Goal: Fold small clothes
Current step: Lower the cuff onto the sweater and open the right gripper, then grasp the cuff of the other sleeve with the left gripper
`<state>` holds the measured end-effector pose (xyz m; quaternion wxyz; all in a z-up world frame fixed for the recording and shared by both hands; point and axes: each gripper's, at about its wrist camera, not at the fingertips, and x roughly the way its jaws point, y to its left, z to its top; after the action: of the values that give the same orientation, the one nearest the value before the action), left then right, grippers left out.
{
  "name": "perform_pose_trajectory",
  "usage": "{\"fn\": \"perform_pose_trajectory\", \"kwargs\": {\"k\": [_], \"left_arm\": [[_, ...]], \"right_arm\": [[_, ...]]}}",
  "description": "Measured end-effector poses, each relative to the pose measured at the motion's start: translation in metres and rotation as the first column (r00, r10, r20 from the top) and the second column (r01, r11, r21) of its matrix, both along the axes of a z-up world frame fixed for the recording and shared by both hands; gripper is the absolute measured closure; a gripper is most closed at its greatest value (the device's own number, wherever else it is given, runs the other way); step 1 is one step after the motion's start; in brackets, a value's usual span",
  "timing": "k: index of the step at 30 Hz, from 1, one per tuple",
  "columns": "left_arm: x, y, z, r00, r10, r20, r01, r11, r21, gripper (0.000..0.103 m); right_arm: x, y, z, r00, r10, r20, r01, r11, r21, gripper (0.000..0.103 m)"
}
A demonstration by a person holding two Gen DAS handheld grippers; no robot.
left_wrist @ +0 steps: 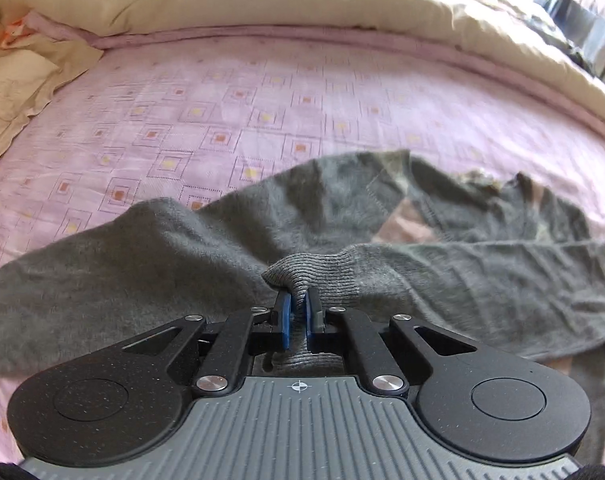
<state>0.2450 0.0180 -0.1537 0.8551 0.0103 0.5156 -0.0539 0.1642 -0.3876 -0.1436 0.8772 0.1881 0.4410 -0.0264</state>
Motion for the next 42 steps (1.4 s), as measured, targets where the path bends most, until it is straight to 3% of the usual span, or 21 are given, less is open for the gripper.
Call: {"fn": "perform_pose_trajectory", "kwargs": {"k": [5, 6, 7, 8, 9, 10, 13, 16, 17, 19, 23, 25, 30, 33, 39, 42], "left_arm": [[0.009, -0.005, -0.020, 0.996, 0.008, -0.089, -0.006, 1.000, 0.024, 0.093], [0.010, -0.007, -0.021, 0.996, 0.009, -0.091, -0.005, 0.999, 0.036, 0.087], [0.010, -0.007, -0.023, 0.996, 0.013, -0.093, -0.008, 0.999, 0.048, 0.076], [0.010, -0.007, -0.024, 0.995, 0.013, -0.097, -0.008, 0.998, 0.054, 0.074], [0.010, -0.005, -0.025, 0.995, 0.021, -0.096, -0.016, 0.999, 0.048, 0.073], [0.010, -0.003, -0.026, 0.995, 0.031, -0.096, -0.027, 0.999, 0.042, 0.069], [0.011, 0.008, -0.027, 0.992, 0.076, -0.098, -0.071, 0.996, 0.049, 0.056], [0.011, 0.019, -0.031, 0.987, 0.121, -0.110, -0.115, 0.992, 0.055, 0.047], [0.011, 0.021, -0.030, 0.985, 0.127, -0.115, -0.121, 0.991, 0.057, 0.044], [0.011, 0.022, -0.029, 0.985, 0.123, -0.119, -0.115, 0.991, 0.071, 0.042], [0.008, 0.023, -0.026, 0.980, 0.143, -0.140, -0.133, 0.988, 0.079, 0.039], [0.005, 0.024, -0.023, 0.975, 0.160, -0.156, -0.150, 0.986, 0.075, 0.037], [-0.008, 0.020, -0.018, 0.968, 0.165, -0.189, -0.152, 0.985, 0.083, 0.027], [-0.018, 0.020, -0.011, 0.968, 0.157, -0.194, -0.143, 0.986, 0.085, 0.014], [-0.038, 0.035, -0.002, 0.969, 0.165, -0.186, -0.154, 0.986, 0.070, 0.012], [-0.051, 0.055, 0.002, 0.963, 0.200, -0.181, -0.195, 0.980, 0.044, 0.012]], "right_arm": [[0.041, -0.015, -0.026, 0.996, -0.025, -0.086, 0.024, 1.000, -0.011, 0.041], [0.048, -0.015, -0.031, 0.994, -0.021, -0.105, 0.019, 1.000, -0.016, 0.042], [0.055, -0.015, -0.036, 0.992, -0.014, -0.125, 0.011, 1.000, -0.020, 0.050], [0.060, -0.014, -0.040, 0.990, -0.007, -0.140, 0.004, 1.000, -0.018, 0.058], [0.063, -0.013, -0.045, 0.987, 0.003, -0.160, -0.006, 1.000, -0.021, 0.085], [0.065, -0.011, -0.048, 0.984, 0.008, -0.175, -0.015, 0.999, -0.042, 0.091], [0.062, -0.010, -0.049, 0.983, 0.002, -0.181, -0.022, 0.994, -0.109, 0.092], [0.060, -0.014, -0.049, 0.984, -0.012, -0.179, -0.008, 0.994, -0.110, 0.091], [0.060, -0.015, -0.049, 0.984, -0.016, -0.178, -0.004, 0.994, -0.111, 0.089], [0.060, -0.014, -0.045, 0.984, -0.036, -0.174, 0.013, 0.991, -0.131, 0.060], [0.051, 0.000, -0.023, 0.993, -0.011, -0.113, -0.011, 0.983, -0.184, 0.058], [0.045, 0.013, -0.014, 0.995, 0.041, -0.088, -0.057, 0.980, -0.188, 0.041], [0.029, 0.042, -0.016, 0.987, 0.114, -0.115, -0.132, 0.978, -0.163, 0.038], [0.019, 0.053, -0.023, 0.978, 0.133, -0.158, -0.159, 0.974, -0.161, 0.026], [0.007, 0.054, -0.047, 0.950, 0.075, -0.302, -0.130, 0.978, -0.166, 0.022], [-0.002, 0.057, -0.038, 0.957, 0.051, -0.286, -0.101, 0.981, -0.163, 0.022]]}}
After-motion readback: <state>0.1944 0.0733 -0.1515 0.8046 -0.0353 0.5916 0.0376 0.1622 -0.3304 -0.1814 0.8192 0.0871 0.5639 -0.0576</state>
